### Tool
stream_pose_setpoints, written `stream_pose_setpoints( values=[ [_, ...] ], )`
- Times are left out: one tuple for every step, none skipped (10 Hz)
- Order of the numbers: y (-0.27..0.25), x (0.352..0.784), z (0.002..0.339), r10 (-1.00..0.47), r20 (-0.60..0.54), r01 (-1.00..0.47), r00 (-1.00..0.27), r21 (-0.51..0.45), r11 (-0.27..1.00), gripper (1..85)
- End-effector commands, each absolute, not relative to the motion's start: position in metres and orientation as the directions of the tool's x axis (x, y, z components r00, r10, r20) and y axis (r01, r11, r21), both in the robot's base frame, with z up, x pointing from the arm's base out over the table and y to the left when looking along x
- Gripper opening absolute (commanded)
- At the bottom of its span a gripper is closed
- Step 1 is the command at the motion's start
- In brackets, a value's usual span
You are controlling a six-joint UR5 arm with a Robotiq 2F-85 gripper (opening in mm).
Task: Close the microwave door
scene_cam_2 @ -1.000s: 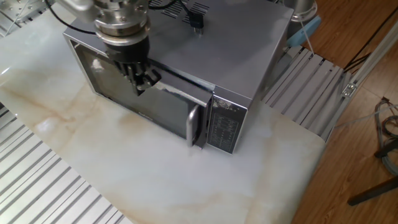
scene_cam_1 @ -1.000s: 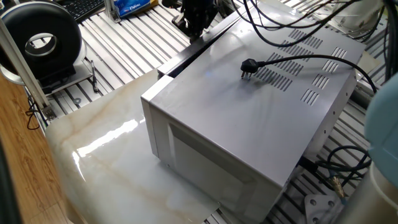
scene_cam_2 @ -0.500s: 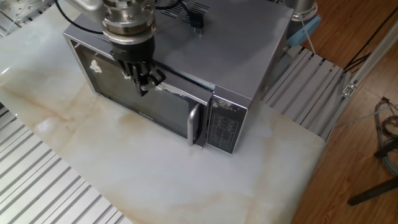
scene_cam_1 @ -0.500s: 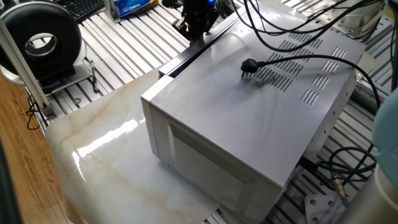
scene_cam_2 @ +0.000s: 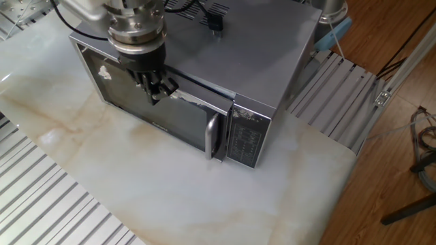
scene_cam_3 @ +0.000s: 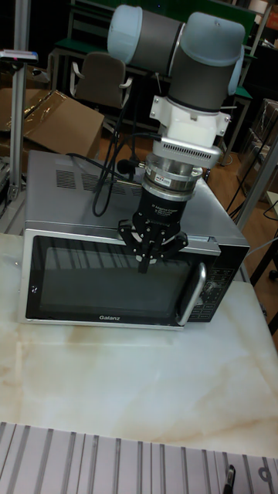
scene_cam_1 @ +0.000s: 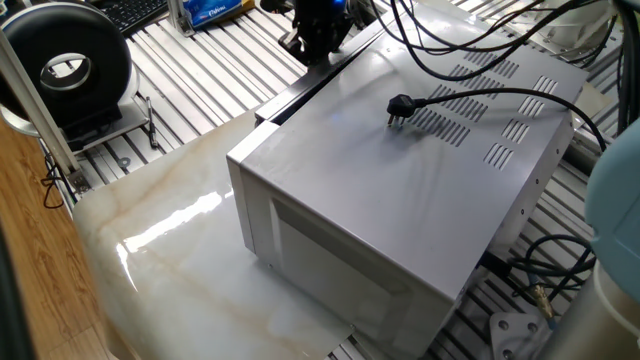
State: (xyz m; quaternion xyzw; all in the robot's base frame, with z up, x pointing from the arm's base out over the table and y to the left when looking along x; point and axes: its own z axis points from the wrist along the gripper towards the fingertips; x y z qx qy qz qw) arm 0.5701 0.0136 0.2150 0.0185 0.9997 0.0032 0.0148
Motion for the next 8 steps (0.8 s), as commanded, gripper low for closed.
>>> stream_pose_setpoints(
  values=[
    [0.0112, 0.5793, 0.2136, 0.032, -0.054, 0.032, -0.998, 0.001, 0.999, 1.0],
    [0.0088, 0.5801, 0.2137, 0.029, -0.057, 0.029, -0.998, -0.008, 1.0, 1.0],
    [0.0056, 0.5801, 0.2137, 0.027, -0.057, 0.028, -0.998, -0.02, 0.999, 1.0],
    [0.0048, 0.5805, 0.2138, 0.026, -0.059, 0.028, -0.998, -0.023, 0.999, 1.0],
    [0.0064, 0.5809, 0.2138, 0.027, -0.06, 0.028, -0.998, -0.017, 0.999, 1.0],
    [0.0068, 0.5817, 0.2138, 0.024, -0.063, 0.025, -0.998, -0.016, 1.0, 1.0],
    [0.0056, 0.5825, 0.2139, 0.02, -0.066, 0.022, -0.998, -0.021, 1.0, 1.0],
    [0.006, 0.5828, 0.2139, 0.013, -0.067, 0.014, -0.998, -0.02, 1.0, 1.0]
  ],
)
